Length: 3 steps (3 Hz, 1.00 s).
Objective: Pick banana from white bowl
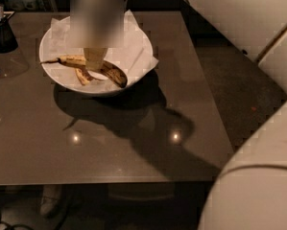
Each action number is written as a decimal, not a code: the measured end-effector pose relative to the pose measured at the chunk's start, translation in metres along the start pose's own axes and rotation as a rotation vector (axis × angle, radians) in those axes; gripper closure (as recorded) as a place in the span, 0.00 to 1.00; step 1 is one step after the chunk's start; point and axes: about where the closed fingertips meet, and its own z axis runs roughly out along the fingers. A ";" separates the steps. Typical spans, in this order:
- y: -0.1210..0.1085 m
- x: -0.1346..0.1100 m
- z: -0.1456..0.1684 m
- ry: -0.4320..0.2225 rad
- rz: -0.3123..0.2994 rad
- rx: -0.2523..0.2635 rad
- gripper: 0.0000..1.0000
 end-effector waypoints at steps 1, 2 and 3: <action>0.031 0.000 0.002 0.006 0.051 -0.014 1.00; 0.051 -0.001 0.003 0.023 0.083 -0.013 1.00; 0.068 -0.004 -0.010 0.047 0.099 0.019 1.00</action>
Offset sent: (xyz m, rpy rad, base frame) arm -0.0757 0.0095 -0.0044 -0.0448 0.0609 -0.1107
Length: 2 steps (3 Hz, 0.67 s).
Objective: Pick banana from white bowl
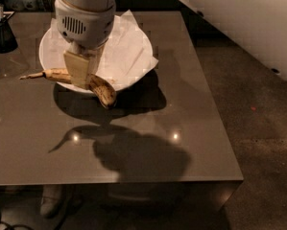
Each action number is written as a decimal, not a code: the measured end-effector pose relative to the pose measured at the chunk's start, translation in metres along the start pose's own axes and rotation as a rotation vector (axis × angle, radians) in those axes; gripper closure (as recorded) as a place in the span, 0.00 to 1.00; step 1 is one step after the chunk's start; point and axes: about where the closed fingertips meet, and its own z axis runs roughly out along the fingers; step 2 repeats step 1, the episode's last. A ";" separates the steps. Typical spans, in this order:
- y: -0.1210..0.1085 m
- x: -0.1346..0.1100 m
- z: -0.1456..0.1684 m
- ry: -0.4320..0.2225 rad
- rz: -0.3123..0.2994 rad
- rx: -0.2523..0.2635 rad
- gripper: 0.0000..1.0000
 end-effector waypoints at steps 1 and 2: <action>0.000 0.000 0.000 0.000 0.000 0.000 1.00; 0.000 0.000 0.000 0.000 0.000 0.000 1.00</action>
Offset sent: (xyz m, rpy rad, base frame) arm 0.0000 0.0000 0.0000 0.0000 0.0000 0.0000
